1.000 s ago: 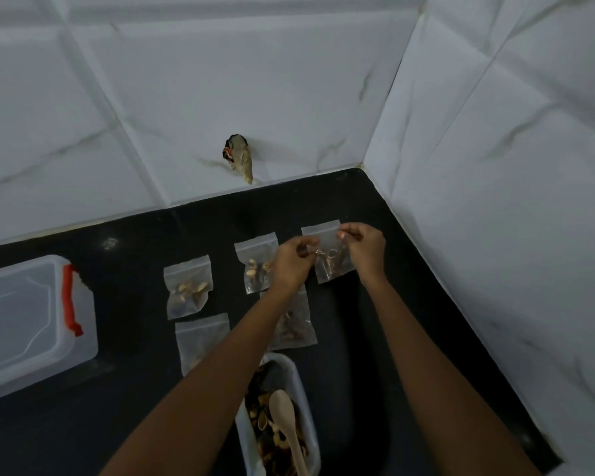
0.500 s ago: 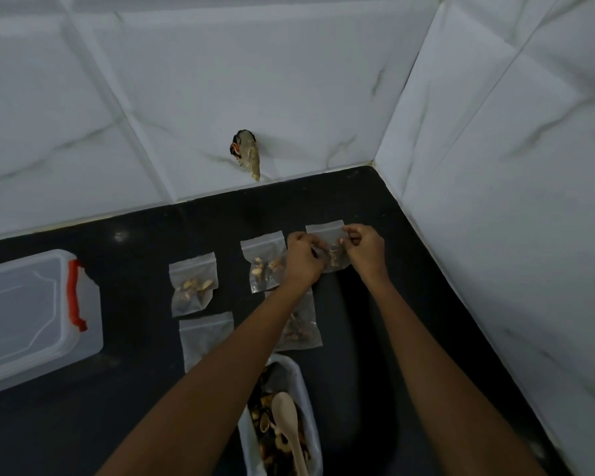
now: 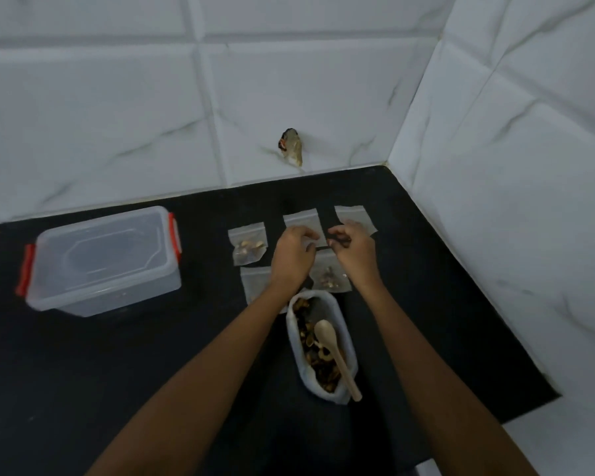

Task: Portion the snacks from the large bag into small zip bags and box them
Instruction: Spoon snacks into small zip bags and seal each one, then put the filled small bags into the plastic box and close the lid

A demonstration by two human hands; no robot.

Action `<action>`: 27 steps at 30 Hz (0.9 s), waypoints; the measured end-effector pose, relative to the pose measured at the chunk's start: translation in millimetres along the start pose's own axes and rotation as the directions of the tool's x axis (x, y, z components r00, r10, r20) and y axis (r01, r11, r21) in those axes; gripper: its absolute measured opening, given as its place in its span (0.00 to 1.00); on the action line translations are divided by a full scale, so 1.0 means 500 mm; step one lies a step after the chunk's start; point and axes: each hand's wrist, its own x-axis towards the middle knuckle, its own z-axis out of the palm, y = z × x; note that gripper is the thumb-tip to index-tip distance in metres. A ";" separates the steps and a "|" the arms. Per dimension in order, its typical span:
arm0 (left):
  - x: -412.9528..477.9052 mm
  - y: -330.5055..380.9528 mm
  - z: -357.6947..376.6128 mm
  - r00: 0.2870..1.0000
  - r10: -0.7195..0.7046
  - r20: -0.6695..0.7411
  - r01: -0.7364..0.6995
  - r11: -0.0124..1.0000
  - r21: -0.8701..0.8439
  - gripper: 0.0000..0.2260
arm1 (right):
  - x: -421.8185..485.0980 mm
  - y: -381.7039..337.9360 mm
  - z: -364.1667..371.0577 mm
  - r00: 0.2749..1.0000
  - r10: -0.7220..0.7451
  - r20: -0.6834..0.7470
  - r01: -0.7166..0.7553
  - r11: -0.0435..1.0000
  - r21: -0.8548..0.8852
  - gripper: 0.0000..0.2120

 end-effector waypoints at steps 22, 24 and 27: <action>-0.197 -0.362 -0.553 0.977 0.021 -0.213 0.150 0.640 0.753 0.31 | -0.195 -0.252 0.401 0.907 -0.268 0.326 0.418 0.678 -0.604 0.32; -0.190 -0.381 -0.582 0.974 -0.049 -0.221 0.201 0.638 0.743 0.31 | -0.180 -0.267 0.424 0.915 -0.244 0.321 0.399 0.671 -0.626 0.32; -0.176 -0.409 -0.612 0.973 -0.153 -0.175 0.232 0.655 0.719 0.32 | -0.155 -0.283 0.446 0.925 -0.217 0.313 0.374 0.675 -0.636 0.30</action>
